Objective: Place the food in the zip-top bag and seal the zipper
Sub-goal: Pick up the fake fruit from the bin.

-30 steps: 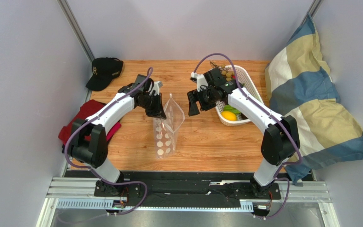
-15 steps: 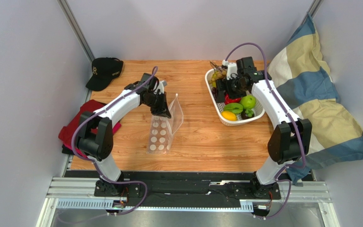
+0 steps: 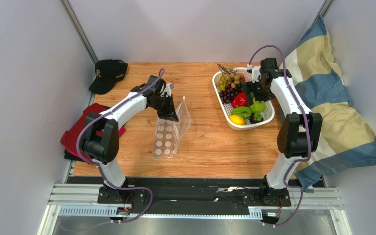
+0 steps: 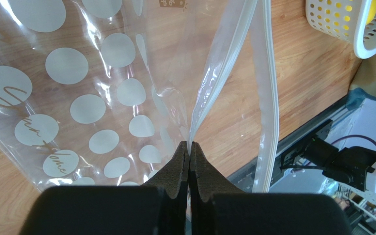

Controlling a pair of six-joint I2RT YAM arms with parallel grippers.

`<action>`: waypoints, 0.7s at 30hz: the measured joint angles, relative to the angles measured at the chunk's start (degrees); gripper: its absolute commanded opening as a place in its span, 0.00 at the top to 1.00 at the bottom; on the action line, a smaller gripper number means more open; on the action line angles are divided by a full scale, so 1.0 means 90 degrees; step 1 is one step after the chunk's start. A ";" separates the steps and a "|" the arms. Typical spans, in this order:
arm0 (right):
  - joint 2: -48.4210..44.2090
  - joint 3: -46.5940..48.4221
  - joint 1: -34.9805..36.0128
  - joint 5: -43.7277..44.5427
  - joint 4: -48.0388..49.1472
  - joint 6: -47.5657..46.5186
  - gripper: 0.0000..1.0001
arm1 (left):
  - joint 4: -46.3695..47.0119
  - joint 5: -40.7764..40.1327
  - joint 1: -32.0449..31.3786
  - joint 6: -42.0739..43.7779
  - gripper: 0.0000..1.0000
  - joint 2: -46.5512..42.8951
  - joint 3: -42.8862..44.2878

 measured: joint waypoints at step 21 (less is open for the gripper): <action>0.1197 0.0342 -0.0039 0.0347 0.0634 -0.2186 0.12 | 0.0112 0.0051 -0.0109 -0.0051 1.00 0.0175 0.0015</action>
